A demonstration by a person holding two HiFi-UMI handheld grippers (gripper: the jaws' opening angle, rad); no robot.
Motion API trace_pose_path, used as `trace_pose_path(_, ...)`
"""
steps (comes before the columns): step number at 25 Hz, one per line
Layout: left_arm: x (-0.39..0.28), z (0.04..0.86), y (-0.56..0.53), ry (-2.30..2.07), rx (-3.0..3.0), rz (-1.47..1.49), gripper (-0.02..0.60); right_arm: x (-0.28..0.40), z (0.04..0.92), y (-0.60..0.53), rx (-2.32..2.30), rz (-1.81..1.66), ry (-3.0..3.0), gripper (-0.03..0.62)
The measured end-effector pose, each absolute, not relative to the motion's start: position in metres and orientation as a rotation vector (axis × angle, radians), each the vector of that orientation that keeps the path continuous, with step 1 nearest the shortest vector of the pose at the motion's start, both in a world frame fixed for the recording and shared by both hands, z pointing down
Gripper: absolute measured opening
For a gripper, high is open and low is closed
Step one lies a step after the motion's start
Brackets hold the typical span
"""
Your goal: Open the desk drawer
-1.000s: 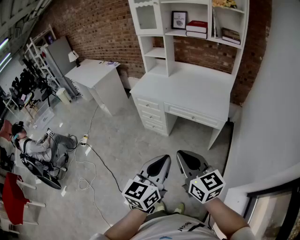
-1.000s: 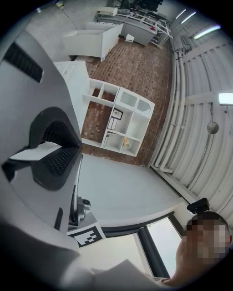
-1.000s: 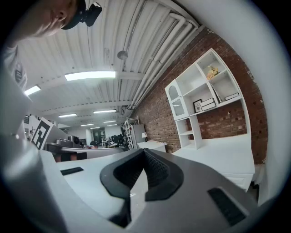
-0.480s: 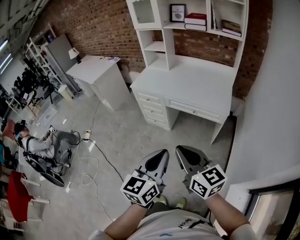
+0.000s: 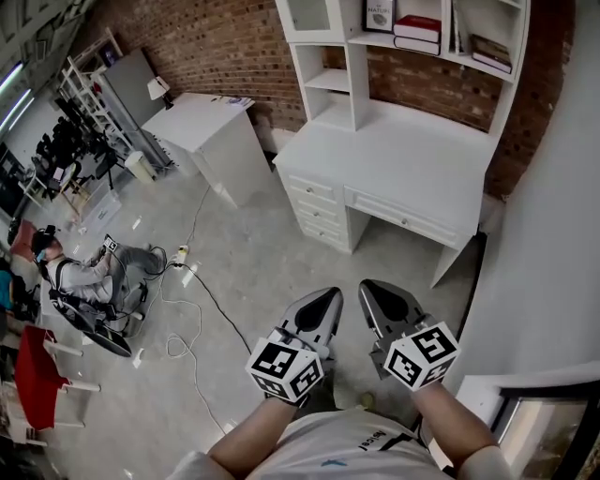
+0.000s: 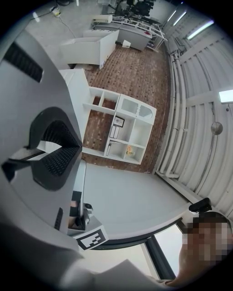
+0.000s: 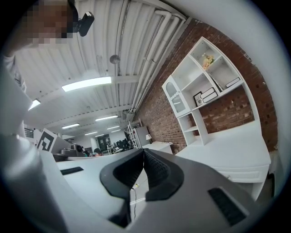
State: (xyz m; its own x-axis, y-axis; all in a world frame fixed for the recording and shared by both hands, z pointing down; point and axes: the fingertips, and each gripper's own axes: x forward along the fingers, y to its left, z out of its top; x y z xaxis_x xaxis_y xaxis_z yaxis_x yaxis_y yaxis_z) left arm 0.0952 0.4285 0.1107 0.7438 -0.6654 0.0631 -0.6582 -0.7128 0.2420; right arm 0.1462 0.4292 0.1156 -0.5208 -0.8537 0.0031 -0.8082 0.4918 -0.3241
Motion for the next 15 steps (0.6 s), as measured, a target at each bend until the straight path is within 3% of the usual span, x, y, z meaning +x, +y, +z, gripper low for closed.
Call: trace_pose_path(15, 0.032, 0.179, 0.188, -1.005, 2.638, 0.036, 0.012, 0.089, 0.167, 0.193, -1.534, -0.520, 2.540, 0.018)
